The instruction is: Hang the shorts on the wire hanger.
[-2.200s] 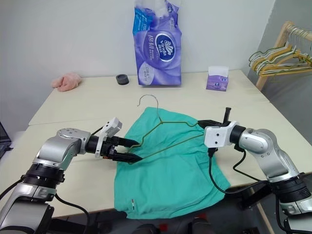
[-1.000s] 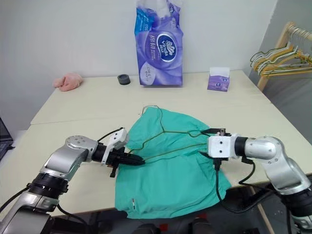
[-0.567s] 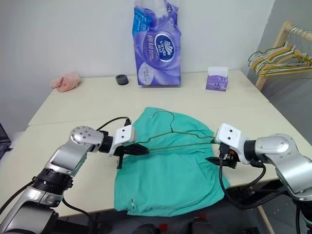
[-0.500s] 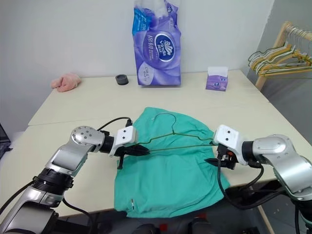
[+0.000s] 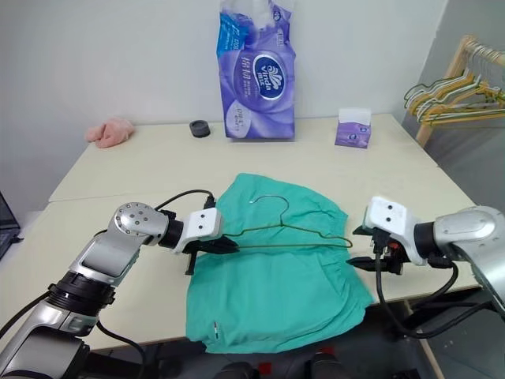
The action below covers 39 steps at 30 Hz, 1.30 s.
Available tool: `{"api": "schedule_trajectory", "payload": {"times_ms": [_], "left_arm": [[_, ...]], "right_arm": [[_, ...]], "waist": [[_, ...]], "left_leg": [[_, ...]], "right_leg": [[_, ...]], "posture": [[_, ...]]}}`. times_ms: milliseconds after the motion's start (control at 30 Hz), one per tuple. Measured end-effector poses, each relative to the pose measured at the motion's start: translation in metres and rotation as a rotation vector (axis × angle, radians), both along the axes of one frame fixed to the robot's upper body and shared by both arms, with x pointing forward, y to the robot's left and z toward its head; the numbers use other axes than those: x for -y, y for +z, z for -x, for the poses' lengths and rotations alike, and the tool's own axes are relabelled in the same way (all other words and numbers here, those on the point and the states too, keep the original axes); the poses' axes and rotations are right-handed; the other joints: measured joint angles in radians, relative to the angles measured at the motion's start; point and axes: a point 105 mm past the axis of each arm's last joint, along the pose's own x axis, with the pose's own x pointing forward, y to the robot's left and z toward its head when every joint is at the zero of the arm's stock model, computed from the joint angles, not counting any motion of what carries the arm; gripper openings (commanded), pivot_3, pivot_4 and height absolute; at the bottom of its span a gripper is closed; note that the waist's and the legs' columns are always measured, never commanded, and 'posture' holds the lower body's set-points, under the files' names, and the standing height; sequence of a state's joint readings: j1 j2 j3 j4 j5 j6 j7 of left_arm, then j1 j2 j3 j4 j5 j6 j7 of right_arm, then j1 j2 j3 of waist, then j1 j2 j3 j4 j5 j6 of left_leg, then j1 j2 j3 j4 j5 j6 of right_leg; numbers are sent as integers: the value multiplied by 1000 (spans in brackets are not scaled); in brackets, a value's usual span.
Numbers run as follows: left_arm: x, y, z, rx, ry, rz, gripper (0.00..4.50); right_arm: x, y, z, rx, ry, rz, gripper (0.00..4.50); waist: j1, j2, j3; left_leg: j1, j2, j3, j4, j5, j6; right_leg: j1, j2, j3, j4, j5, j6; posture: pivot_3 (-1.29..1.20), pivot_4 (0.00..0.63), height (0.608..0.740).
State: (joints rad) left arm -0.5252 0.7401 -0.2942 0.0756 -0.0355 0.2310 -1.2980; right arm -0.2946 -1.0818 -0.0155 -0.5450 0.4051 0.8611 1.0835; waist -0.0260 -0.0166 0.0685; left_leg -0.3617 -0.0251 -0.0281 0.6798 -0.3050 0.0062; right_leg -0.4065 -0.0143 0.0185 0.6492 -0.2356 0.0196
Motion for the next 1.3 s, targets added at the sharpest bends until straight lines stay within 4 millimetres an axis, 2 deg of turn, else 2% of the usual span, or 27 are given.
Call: {"api": "schedule_trajectory", "payload": {"times_ms": [100,300,533,633,733,900,1167,1300], "left_arm": [[2,1,1,2,-8,1,0],[9,2,6,-17,-46,6,0],[14,6,9,-12,-64,18,0],[16,6,10,-13,-65,20,0],[17,7,10,-9,-68,22,0],[19,9,11,-2,-76,20,0],[16,7,10,9,-66,5,0],[25,7,11,-31,-53,57,995]], "right_arm": [[1,-7,-6,16,-36,19,3403],[-9,-39,-15,-48,-53,48,3403],[-15,-50,-19,-82,-19,94,3403],[-16,-54,-20,-95,-12,102,2806],[-16,-59,-20,-105,-3,119,1760],[-18,-54,-21,-93,19,127,112],[-23,-58,-15,-132,48,134,48],[-25,-59,-11,-144,56,131,0]], "waist": [[-2,0,0],[-4,0,0],[-4,0,0],[-4,0,0],[-4,0,0],[-4,0,0],[-3,0,0],[-3,0,0]], "left_leg": [[0,0,0,0,0,0],[0,0,1,0,0,0],[0,0,1,0,0,0],[0,0,1,0,0,0],[0,0,1,0,0,0],[0,0,0,0,0,0],[0,0,0,0,0,0],[0,0,0,0,0,0]], "right_leg": [[0,0,0,0,0,0],[0,0,0,0,0,0],[0,0,0,0,0,0],[0,0,0,0,0,0],[0,0,0,0,0,0],[0,0,0,0,0,0],[0,0,0,0,0,0],[0,0,0,0,0,0]], "posture": [[-63,37,740],[-68,35,740],[-61,37,740],[-58,37,740],[-54,39,740],[-53,40,740],[-62,42,740],[-65,43,740]]}}
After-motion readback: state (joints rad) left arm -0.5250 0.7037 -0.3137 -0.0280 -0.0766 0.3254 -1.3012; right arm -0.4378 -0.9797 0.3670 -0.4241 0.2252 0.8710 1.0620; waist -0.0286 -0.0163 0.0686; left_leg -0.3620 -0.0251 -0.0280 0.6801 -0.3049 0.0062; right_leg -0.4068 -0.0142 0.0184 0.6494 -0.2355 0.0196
